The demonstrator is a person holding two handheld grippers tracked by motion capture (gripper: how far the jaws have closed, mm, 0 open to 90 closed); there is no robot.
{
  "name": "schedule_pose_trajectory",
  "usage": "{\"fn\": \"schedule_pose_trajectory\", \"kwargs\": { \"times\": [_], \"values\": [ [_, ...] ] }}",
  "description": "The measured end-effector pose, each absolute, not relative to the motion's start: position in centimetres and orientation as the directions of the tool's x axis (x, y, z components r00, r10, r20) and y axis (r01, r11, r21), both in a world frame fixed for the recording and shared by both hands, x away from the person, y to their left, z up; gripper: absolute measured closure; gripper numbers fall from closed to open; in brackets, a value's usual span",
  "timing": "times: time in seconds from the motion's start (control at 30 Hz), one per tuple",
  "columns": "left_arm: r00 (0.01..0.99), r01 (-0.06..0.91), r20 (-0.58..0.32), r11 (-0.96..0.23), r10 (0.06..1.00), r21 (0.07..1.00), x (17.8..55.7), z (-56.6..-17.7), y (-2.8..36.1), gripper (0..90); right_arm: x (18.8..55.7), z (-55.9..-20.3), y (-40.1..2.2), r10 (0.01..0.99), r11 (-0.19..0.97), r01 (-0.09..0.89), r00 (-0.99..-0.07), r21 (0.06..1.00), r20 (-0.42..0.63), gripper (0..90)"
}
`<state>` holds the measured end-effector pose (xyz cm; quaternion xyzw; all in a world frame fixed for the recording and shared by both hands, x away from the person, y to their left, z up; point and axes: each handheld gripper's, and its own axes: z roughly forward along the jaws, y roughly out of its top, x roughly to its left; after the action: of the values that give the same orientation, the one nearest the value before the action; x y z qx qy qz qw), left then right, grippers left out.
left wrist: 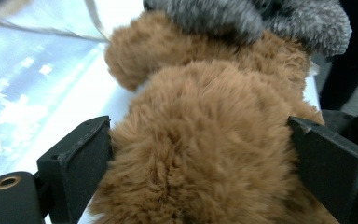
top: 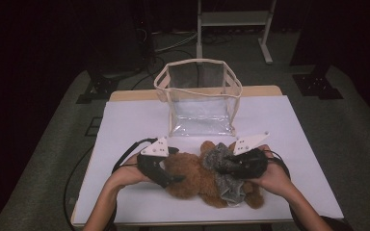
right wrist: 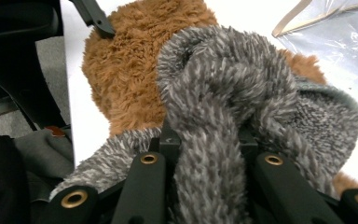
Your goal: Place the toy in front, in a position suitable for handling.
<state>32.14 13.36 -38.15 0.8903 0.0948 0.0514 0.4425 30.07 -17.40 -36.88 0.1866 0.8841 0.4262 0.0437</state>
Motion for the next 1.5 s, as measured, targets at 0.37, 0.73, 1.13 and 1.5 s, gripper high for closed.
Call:
{"fn": "schedule_pose_trajectory", "kwargs": {
  "times": [0.37,0.73,1.13,1.5],
  "values": [
    [0.986,0.060,0.053,-0.632,0.158,0.772,31.2,-38.7,12.8,24.7,30.9,-34.4,-17.2,0.378,0.554,0.258,-0.925,0.792,0.037,71.3],
    [0.986,0.075,0.033,-0.612,0.164,0.787,31.0,-38.4,13.3,8.5,30.6,-36.9,-17.1,0.365,0.558,0.302,-0.926,0.773,0.099,71.9],
    [0.990,0.112,-0.032,-0.622,0.138,0.775,30.3,-40.0,12.4,1.6,27.7,-37.5,-18.6,0.338,0.539,0.285,-0.935,0.793,0.106,72.2],
    [0.988,0.034,0.076,-0.655,0.138,0.755,30.0,-39.5,11.5,21.6,28.2,-35.6,-16.6,0.337,0.568,0.257,-0.939,0.782,0.063,72.1]
  ]
}}
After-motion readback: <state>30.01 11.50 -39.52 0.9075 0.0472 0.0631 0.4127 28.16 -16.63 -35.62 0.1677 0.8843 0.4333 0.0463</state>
